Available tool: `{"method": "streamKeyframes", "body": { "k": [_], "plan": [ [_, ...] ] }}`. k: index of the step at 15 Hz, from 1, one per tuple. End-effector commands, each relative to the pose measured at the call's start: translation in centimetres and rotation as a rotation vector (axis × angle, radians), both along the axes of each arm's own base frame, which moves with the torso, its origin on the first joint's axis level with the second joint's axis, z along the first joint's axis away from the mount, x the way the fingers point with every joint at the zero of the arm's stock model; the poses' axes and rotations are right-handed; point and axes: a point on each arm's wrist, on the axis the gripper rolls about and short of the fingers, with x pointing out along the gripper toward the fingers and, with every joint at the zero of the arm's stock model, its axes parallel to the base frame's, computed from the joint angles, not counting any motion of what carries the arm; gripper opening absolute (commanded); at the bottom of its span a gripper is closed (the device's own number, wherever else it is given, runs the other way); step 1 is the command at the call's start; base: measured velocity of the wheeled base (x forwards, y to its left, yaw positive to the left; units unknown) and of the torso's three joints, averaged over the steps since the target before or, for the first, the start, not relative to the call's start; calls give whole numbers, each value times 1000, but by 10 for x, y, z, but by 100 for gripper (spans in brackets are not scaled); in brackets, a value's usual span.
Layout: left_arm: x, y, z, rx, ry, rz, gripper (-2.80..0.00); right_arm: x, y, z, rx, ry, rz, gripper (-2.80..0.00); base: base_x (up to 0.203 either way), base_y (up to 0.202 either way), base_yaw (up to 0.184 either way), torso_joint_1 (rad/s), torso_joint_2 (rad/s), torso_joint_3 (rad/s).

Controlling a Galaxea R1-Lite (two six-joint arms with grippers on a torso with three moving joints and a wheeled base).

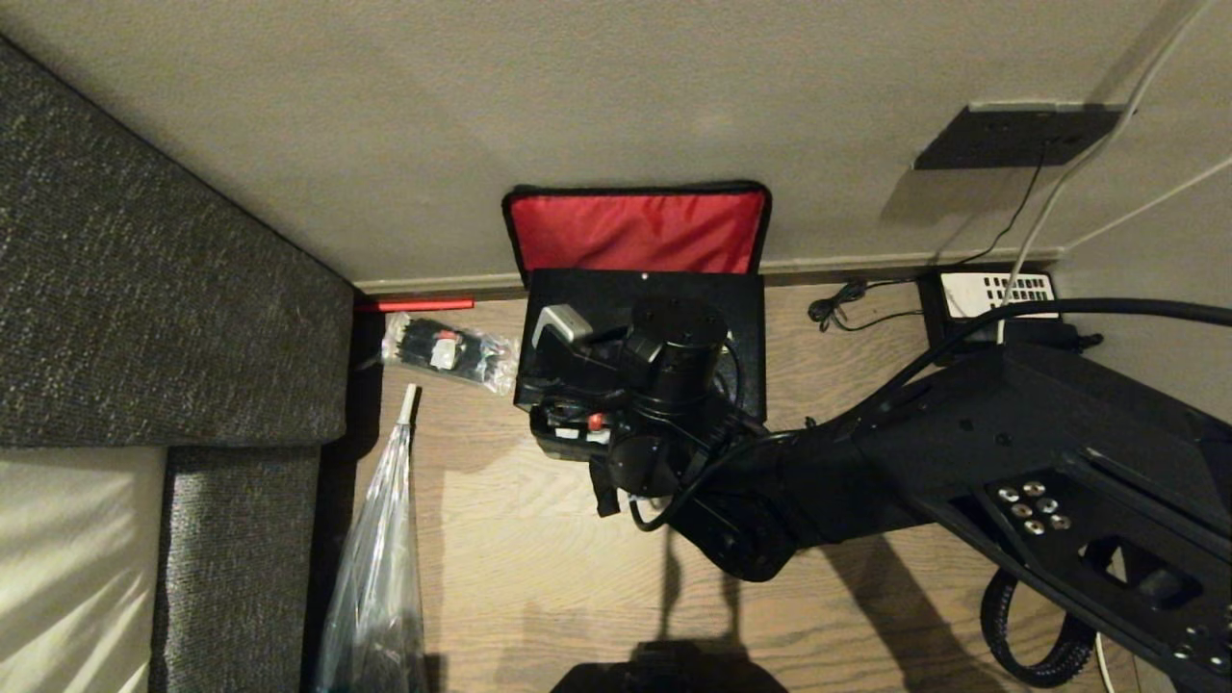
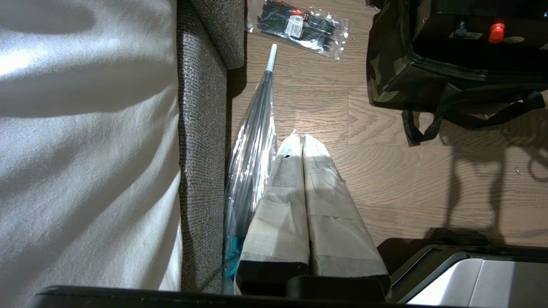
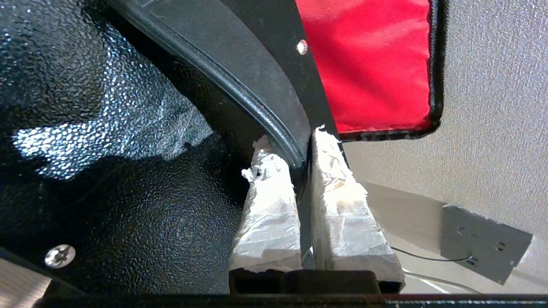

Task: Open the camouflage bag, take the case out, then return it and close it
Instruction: Lift the black box

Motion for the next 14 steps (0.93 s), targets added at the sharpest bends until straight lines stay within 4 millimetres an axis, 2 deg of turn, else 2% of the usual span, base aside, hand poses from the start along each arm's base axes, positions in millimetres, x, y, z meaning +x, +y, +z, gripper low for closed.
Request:
{"method": "streamKeyframes", "body": {
  "k": [1,4,14],
  "plan": [
    [0,0,0,0,1,1,-280,-1,1,-1,-8,3,-3,-280,0,0,0,0,0,0],
    [0,0,0,0,1,1,-280,-1,2,-4,-15,7,-2,-280,0,0,0,0,0,0],
    [0,0,0,0,1,1,-280,-5,4,5,-22,7,-5,-280,0,0,0,0,0,0]
  ]
}}
